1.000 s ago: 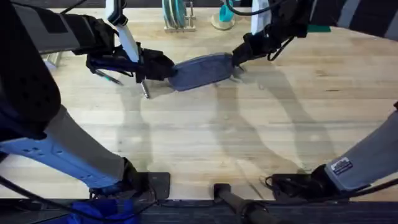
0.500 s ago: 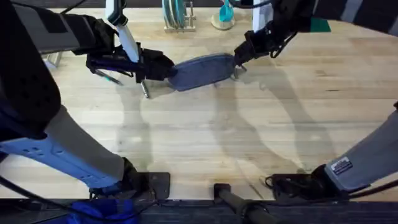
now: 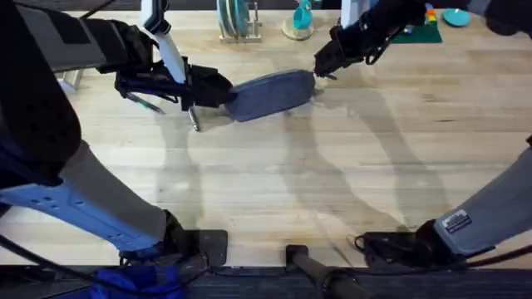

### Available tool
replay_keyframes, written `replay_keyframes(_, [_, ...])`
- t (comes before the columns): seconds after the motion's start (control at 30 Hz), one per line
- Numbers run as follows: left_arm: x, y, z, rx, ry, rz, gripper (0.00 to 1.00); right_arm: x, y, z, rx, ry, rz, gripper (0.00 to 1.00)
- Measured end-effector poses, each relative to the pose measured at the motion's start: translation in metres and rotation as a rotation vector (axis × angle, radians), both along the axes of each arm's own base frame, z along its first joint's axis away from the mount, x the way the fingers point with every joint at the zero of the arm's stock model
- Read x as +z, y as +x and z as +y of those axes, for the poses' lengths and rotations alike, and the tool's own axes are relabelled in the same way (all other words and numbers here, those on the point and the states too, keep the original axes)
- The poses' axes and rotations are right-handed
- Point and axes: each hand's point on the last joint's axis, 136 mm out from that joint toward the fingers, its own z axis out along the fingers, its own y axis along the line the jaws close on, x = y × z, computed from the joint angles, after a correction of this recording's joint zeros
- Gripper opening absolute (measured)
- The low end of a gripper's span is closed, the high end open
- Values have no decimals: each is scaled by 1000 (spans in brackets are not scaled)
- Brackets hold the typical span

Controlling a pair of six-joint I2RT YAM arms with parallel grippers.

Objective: Unzip the bag, pick up the pens from the table one at a time and place them inside, then zip the bag closed.

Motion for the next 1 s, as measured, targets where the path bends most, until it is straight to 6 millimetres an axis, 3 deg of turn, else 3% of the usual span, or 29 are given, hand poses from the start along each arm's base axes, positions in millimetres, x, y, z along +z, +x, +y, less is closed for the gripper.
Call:
replay_keyframes(0.3, [0, 0, 0, 0, 0, 0, 41, 0, -2, 1, 4, -1, 4, 31])
replay_keyframes(1.0, [0, 0, 0, 0, 0, 1, 41, 10, -9, 36, 85, 4, -25, 30])
